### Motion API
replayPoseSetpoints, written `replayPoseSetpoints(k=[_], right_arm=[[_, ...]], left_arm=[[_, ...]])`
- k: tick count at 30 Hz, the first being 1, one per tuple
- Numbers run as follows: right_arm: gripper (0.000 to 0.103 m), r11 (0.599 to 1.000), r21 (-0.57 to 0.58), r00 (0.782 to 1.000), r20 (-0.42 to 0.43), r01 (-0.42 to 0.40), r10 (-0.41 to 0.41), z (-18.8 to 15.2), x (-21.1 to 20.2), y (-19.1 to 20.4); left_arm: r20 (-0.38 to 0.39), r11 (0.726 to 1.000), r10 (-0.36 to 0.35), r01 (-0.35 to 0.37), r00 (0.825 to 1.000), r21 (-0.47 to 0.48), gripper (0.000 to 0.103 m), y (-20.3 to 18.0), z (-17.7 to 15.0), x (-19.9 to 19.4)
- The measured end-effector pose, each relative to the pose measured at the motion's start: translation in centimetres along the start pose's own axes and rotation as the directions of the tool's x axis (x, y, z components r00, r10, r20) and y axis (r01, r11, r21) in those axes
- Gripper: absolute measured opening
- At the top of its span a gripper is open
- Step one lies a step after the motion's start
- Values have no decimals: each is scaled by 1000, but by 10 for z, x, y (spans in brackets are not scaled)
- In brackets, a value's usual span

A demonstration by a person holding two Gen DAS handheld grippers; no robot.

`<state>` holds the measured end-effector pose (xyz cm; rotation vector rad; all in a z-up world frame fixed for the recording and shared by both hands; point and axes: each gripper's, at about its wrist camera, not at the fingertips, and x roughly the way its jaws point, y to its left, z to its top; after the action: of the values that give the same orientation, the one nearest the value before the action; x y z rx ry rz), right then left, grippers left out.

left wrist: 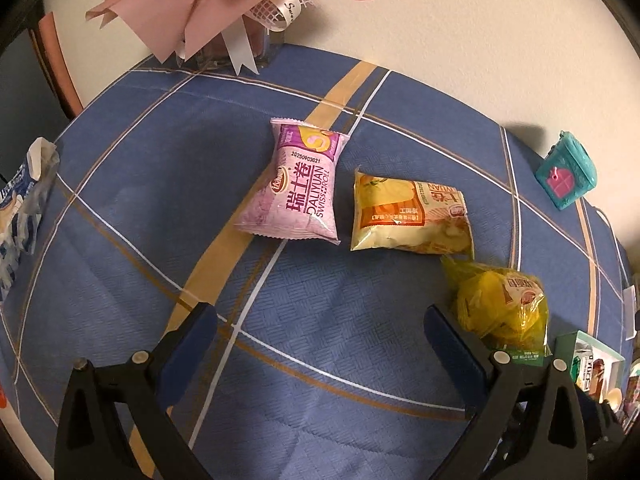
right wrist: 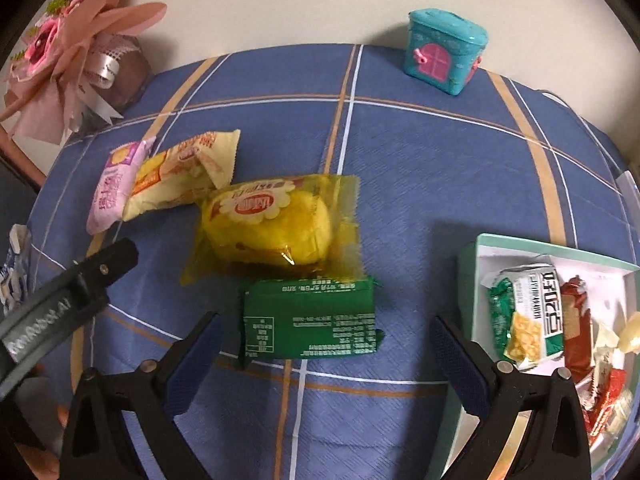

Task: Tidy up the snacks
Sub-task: 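Grasp the yellow cake packet with left gripper while right grasps the green packet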

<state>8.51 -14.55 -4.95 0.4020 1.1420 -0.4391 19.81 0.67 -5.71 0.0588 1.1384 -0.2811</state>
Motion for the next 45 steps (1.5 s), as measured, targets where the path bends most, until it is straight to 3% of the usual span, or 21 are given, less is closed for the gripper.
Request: replayPoseSetpoints(k=[17, 29, 36, 45], right_arm=[[71, 1000, -27, 1000, -7, -4, 4, -2, 13, 11], [70, 999, 36, 1000, -17, 14, -13, 8, -24, -12], [70, 996, 87, 999, 25, 27, -29, 17, -53, -40], [70, 973, 192, 988, 63, 129, -143, 24, -76, -100]], left_arm=[[-24, 1000, -18, 18, 1000, -6, 103, -7, 2, 5], [19, 996, -84, 84, 996, -19, 103, -17, 14, -24], [-7, 993, -113, 113, 994, 14, 103, -36, 9, -19], [-2, 979, -187, 186, 982, 82, 103, -75, 3, -13]])
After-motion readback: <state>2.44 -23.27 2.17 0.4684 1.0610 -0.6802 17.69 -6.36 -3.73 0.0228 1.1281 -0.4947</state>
